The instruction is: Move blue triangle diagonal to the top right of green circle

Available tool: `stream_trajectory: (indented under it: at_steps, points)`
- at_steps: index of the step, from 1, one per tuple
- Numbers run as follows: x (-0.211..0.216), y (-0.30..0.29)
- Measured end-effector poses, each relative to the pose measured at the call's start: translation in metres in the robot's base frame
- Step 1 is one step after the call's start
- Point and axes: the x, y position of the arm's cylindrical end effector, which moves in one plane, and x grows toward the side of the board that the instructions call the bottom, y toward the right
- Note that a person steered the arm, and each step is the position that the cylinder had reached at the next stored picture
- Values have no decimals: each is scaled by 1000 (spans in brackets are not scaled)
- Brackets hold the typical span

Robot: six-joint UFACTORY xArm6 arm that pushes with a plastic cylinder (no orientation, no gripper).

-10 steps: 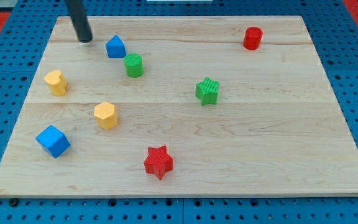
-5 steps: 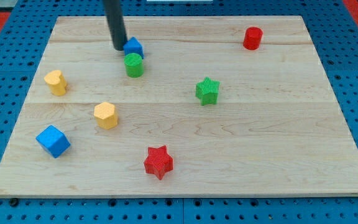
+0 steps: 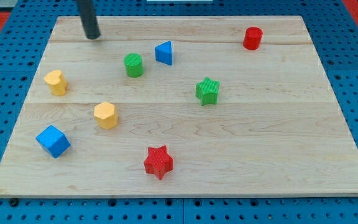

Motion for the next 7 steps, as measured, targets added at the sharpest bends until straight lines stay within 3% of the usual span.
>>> stream_trajectory:
  at_steps: [4, 6, 7]
  points:
    - [-28, 6]
    - [52, 16]
    - [54, 83]
